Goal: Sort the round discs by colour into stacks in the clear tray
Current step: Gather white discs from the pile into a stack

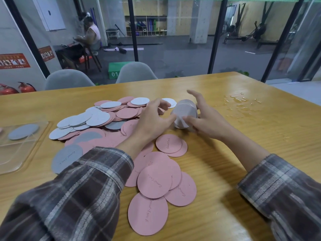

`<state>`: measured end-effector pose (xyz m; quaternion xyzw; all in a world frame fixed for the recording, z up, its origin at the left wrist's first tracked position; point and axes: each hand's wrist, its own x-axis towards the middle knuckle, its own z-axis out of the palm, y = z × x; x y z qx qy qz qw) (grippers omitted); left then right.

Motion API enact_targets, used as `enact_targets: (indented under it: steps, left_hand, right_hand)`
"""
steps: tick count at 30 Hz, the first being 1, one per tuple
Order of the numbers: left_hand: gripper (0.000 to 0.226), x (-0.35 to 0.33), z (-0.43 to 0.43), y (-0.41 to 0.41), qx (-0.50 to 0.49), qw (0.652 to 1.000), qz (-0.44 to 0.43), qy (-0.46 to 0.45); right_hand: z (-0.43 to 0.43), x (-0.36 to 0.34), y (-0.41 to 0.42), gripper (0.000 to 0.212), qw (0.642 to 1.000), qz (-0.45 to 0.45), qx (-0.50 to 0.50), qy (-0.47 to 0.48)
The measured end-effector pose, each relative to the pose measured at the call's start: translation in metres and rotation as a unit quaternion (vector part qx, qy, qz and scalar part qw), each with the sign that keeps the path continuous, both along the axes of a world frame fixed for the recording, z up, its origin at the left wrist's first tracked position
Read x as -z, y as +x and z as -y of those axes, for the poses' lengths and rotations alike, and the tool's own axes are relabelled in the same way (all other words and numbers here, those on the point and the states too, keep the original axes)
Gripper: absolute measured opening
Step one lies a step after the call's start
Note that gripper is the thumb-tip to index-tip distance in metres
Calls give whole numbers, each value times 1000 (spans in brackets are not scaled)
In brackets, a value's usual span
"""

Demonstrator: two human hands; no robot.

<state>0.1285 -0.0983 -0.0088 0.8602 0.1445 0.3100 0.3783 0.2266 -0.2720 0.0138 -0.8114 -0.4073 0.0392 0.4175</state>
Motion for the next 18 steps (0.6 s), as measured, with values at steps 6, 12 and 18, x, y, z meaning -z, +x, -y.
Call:
enact_targets:
  steps: [6, 12, 18]
  left_hand:
    - [38, -4, 7, -6, 80, 996, -19, 40]
    - [39, 0, 10, -7, 86, 992, -3, 94]
    - [34, 0, 7, -3, 75, 996, -5, 55]
  right_hand:
    - [-6, 5, 2, 49, 1000, -6, -21, -16]
    - [-6, 10, -2, 56, 997, -9, -35, -75]
    - [-9, 11, -1, 51, 996, 18, -14, -83]
